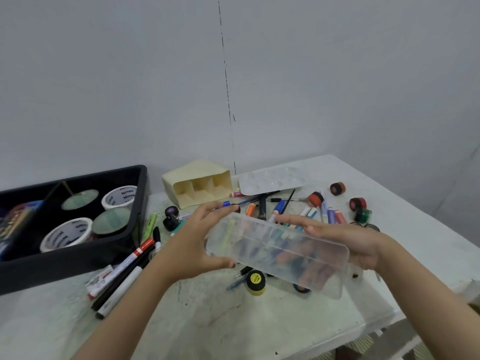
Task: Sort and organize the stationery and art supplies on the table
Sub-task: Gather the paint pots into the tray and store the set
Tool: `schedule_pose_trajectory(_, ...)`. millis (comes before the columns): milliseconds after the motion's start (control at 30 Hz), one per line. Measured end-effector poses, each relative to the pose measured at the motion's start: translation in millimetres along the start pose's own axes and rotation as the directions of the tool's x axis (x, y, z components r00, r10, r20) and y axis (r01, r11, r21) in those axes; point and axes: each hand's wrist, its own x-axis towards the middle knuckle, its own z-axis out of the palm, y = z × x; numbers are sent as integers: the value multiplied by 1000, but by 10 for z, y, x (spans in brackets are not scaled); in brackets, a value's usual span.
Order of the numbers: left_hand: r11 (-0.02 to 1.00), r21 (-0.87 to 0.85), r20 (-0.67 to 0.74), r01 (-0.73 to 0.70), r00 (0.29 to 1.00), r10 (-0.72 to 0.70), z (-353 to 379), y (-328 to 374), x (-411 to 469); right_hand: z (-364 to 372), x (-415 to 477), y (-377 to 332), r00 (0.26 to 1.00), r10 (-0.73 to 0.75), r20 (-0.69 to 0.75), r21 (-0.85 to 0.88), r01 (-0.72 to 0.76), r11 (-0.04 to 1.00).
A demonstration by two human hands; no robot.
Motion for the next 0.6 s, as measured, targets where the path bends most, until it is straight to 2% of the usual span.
schedule_pose_trajectory(233,995,-39,47,90,995,-88,9,-145,-291,29,146,109,998,66,6,-71,-65,995)
schedule_pose_trajectory(367,990,-47,2,133,991,-133,-31,-226,-469,141,203,52,990,-4,-142,-135,-15,991)
schedule_pose_trajectory(500,977,6,-1,211,977,-211,-81,-289,-676,246,286,36,974,-82,-209,-322,10,947)
schedule_pose_trajectory(600,964,-12,4,266,964,-266,-124,-318,-844,279,383,68,959,-159,-233,-526,13,850)
